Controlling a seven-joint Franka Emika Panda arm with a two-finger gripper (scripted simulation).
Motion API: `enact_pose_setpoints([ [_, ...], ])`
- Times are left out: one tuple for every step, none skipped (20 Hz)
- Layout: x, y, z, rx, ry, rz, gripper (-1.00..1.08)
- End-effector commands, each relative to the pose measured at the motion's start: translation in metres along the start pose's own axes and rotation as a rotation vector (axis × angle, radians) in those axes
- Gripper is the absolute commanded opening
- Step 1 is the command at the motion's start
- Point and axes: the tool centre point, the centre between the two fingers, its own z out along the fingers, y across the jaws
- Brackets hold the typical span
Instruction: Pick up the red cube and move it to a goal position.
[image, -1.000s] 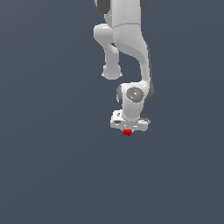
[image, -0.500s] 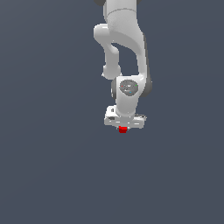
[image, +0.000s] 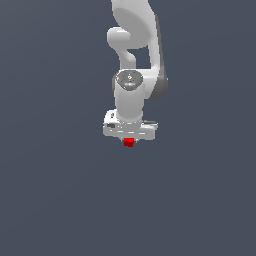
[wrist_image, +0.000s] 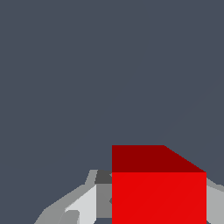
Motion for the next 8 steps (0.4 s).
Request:
enact_pose_setpoints([
  [0.004, 0.008, -0.013, 0.0, -0.001, -0.001, -1.0],
  [0.005, 0.011, -0.017, 0.0, -0.001, -0.001, -1.0],
  [0.006, 0.013, -0.02, 0.0, -0.001, -0.001, -1.0],
  [0.007, 0.014, -0.022, 0.0, -0.001, -0.001, -1.0],
  [0.008, 0.016, -0.024, 0.0, -0.001, -0.001, -1.0],
  [0.008, 0.017, -0.025, 0.0, -0.001, -0.001, -1.0],
  [0.009, 0.017, -0.026, 0.0, -0.001, -0.001, -1.0],
  [0.009, 0.017, -0.026, 0.0, -0.001, -0.001, -1.0],
])
